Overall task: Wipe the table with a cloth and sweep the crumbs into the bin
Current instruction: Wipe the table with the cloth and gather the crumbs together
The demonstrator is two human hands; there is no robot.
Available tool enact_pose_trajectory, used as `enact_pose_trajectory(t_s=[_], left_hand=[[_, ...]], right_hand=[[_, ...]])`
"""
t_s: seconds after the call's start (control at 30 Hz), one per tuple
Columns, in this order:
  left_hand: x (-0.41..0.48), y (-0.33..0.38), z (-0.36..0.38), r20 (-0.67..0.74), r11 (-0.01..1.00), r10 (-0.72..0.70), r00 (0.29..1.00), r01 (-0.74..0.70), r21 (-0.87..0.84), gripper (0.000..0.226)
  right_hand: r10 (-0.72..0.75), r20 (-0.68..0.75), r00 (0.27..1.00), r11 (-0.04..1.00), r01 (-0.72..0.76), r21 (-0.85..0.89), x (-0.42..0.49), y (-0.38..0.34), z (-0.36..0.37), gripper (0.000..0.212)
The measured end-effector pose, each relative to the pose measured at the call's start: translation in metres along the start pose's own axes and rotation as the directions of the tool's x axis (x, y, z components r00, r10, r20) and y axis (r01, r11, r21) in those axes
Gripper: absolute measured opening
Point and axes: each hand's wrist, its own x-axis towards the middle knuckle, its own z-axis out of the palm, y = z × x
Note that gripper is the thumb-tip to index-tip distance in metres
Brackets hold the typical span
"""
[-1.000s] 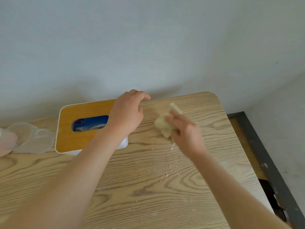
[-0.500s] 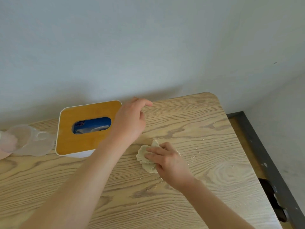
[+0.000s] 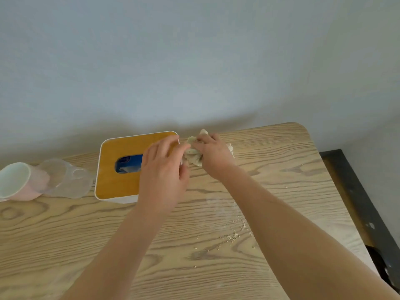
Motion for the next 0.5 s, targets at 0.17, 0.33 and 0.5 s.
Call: enact_pose_trajectory(t_s=[0.17, 0.33, 0.5], left_hand=[[0.0, -0.008, 0.011, 0.06, 0.999, -0.007, 0.998, 0.004, 0.045, 0.037], [-0.001, -0.007, 0.014, 0.029, 0.999, -0.02, 0.999, 0.02, 0.025, 0.038], [-0.002, -0.004, 0.014, 0.019, 0.999, -0.026, 0.999, 0.025, 0.028, 0.035]], right_hand=[[-0.171, -0.002, 0.985, 0.985, 0.171, 0.006, -0.064, -0.013, 0.006, 0.054], [-0.247, 0.018, 0.969, 0.953, 0.24, 0.184, -0.126, -0.013, -0.008, 0.043], [0.19, -0.258, 0.947, 0.972, -0.145, 0.184, -0.075, 0.04, -0.047, 0.045]])
